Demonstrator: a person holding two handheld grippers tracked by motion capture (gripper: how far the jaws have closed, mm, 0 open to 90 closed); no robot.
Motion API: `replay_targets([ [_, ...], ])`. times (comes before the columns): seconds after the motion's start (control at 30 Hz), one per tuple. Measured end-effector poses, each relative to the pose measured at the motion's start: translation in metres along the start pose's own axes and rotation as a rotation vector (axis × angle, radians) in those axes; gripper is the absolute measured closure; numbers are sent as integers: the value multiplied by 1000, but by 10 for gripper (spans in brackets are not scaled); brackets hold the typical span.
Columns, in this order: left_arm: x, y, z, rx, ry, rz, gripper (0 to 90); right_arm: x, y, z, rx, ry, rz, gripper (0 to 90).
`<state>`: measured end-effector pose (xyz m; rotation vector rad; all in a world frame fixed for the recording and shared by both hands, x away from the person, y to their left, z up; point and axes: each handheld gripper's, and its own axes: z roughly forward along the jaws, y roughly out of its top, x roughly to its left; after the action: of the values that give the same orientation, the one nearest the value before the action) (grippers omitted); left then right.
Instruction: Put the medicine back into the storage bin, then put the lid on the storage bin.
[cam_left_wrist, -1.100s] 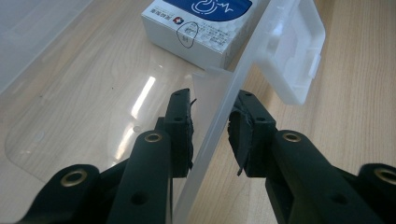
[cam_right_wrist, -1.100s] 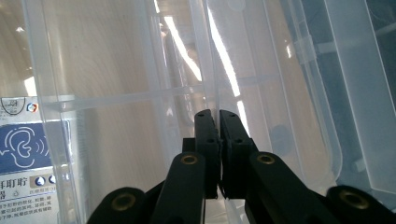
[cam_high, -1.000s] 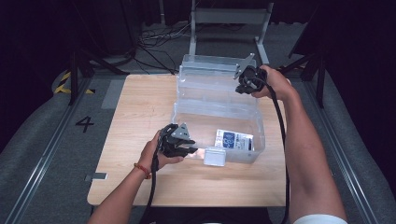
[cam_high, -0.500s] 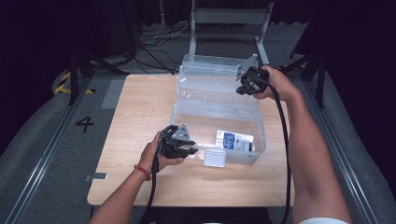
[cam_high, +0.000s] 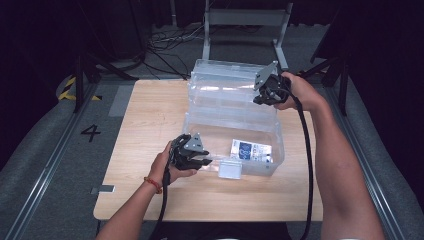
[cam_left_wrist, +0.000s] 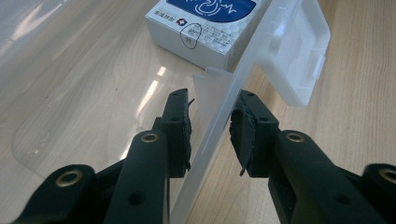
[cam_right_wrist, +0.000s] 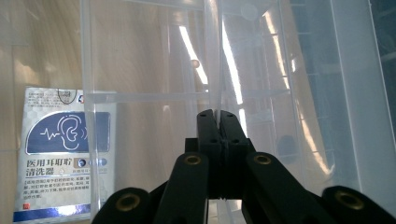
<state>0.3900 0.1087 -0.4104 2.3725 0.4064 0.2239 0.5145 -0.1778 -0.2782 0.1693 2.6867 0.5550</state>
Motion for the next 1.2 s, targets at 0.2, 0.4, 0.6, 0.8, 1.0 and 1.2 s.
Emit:
replay_targets([
  [0.2,0,0,0,1,6,10,674,6,0,-6,-2,5,-16,900],
  [0.4,-1,-1,0,0,7,7,673,10,-1,-8,-18,13,-19,900],
  [0.6,-1,-1,0,1,9,6,670,17,-2,-13,-28,6,-18,899],
  [0.8,-1,-1,0,0,12,18,669,26,1,-15,-18,-4,-30,898],
  [1.0,-2,-1,0,-8,17,17,667,30,-2,-18,-32,5,-28,897],
  [1.2,-2,-1,0,-6,19,21,665,36,-4,-21,-47,2,-24,895],
])
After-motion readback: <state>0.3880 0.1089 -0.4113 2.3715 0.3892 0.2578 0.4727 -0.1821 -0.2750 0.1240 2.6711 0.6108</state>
